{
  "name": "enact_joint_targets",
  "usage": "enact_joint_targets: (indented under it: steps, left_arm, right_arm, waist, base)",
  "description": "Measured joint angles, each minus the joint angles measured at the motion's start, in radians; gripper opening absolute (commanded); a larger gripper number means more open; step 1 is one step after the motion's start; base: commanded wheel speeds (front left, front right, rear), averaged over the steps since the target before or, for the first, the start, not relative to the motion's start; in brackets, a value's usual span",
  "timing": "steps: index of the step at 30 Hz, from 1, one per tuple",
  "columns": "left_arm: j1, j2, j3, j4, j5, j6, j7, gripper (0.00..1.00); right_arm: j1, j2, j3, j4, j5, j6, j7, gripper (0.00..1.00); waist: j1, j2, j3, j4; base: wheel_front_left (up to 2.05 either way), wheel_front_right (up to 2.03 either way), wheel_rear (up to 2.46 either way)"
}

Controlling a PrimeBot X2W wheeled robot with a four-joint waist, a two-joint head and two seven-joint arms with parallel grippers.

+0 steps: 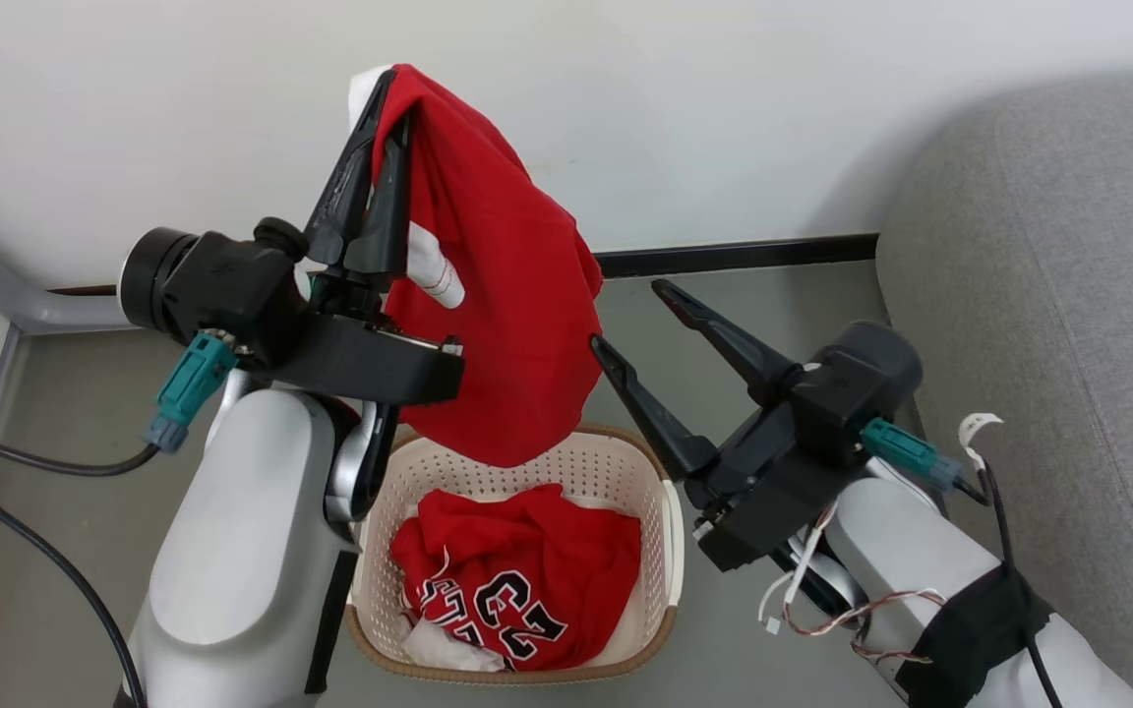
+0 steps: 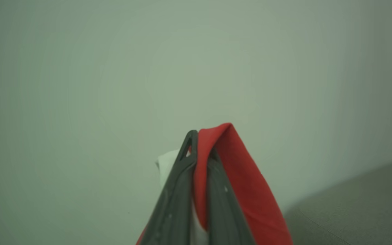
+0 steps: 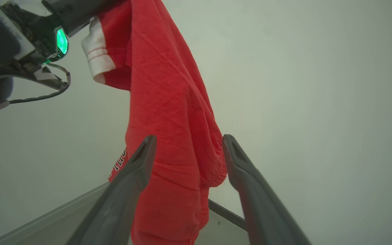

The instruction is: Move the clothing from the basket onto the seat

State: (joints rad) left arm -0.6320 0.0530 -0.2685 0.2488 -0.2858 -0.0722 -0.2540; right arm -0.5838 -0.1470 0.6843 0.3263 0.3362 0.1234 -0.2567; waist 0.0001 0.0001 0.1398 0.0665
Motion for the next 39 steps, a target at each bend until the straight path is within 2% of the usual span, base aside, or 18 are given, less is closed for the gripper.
enact_joint_targets:
  steps: [8,23,24,25,26,39]
  left_arm:
    - [-0.03,-0.013,-0.041,-0.006,-0.002,-0.009,0.0,0.0]
    - [-0.043,-0.016,-0.1,-0.018,-0.012,-0.017,0.0,0.0]
    - [-0.043,-0.016,-0.103,-0.018,-0.013,-0.017,0.0,0.0]
    - [-0.043,-0.016,-0.106,-0.019,-0.015,-0.017,0.0,0.0]
    - [-0.043,-0.016,-0.109,-0.018,-0.017,-0.017,0.0,0.0]
    - [-0.031,-0.017,-0.079,0.022,-0.039,0.002,0.0,0.0]
  right_arm:
    - [-0.071,0.005,0.11,0.061,0.032,0.0,0.0,1.0]
    - [-0.184,0.062,0.156,0.235,0.1,0.0,0.0,1.0]
    - [-0.194,0.064,0.158,0.247,0.106,0.0,0.0,0.95]
    - [-0.205,0.066,0.159,0.26,0.108,0.0,0.0,0.39]
    - [-0.213,0.067,0.159,0.267,0.117,0.0,0.0,0.0]
    - [-0.232,0.069,0.175,0.277,0.197,0.0,0.0,0.0]
  waist:
    - [0.0,0.0001,0.008,0.031]
    - [0.0,0.0001,0.021,0.089]
    - [0.0,0.0001,0.022,0.092]
    - [0.0,0.0001,0.024,0.096]
    - [-0.0001,0.0001,0.026,0.099]
    - [0.0,0.0001,0.032,0.1]
  base:
    - [0.0,0.0,0.0]
    - [0.0,0.0,0.0]
    - [0.0,0.0,0.0]
    - [0.0,0.0,0.0]
    - [0.0,0.0,0.0]
    - [0.0,0.0,0.0]
